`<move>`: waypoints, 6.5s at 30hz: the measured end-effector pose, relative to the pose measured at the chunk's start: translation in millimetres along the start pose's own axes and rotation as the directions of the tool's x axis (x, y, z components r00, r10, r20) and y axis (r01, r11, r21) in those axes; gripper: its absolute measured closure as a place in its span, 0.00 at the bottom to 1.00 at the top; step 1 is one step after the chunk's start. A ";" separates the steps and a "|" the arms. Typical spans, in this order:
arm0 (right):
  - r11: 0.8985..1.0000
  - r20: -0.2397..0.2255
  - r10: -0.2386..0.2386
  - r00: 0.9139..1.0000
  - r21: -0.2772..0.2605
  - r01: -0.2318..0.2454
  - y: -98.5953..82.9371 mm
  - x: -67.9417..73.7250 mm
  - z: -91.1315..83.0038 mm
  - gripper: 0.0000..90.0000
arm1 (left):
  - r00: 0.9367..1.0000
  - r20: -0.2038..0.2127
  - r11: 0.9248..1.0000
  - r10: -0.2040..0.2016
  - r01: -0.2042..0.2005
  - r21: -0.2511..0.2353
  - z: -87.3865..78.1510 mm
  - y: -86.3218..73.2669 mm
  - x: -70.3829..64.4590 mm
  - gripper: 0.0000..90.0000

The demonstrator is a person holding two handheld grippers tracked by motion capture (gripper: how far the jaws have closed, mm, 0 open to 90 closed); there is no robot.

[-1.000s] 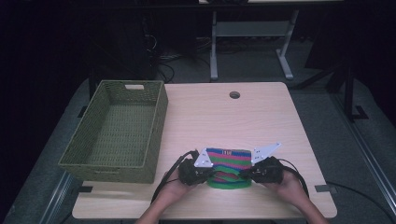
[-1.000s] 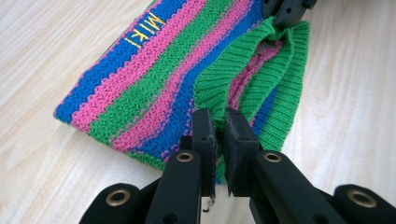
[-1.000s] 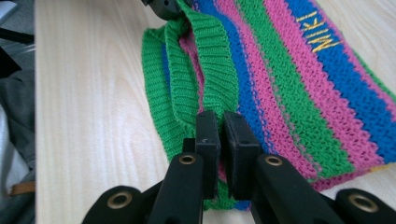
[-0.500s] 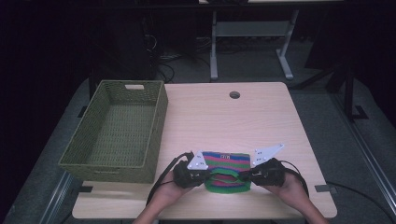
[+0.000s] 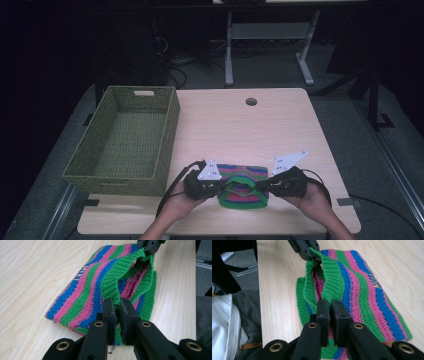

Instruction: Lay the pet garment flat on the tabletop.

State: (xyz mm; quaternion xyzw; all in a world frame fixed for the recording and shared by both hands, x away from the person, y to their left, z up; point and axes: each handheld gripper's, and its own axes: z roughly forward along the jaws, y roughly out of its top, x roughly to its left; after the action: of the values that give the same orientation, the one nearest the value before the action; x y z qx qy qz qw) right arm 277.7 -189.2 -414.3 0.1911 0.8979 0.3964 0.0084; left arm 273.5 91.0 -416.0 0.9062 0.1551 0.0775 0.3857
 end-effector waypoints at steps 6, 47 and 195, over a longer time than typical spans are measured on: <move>1.000 -0.008 0.001 1.000 -0.010 -0.001 7.7 -3.6 -4.3 0.94 | 1.000 0.007 1.000 -0.002 0.002 -0.015 -2.5 5.0 -0.3 0.93; 0.998 0.049 0.051 0.997 -0.049 -0.049 45.9 -40.0 -21.2 0.93 | 0.992 -0.073 0.992 -0.107 0.101 -0.074 -4.8 27.7 45.3 0.92; 0.952 0.166 0.305 0.938 -0.008 -0.307 -0.4 -104.2 33.2 0.46 | 0.939 -0.081 0.943 -0.334 0.332 -0.041 48.1 0.8 81.0 0.55</move>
State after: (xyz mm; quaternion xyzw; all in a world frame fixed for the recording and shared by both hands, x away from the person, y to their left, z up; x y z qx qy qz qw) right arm 379.7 -202.4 -451.6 0.3605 0.8570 0.3676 0.0192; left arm 362.4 85.6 -446.9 0.8576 0.3215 0.0523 0.3981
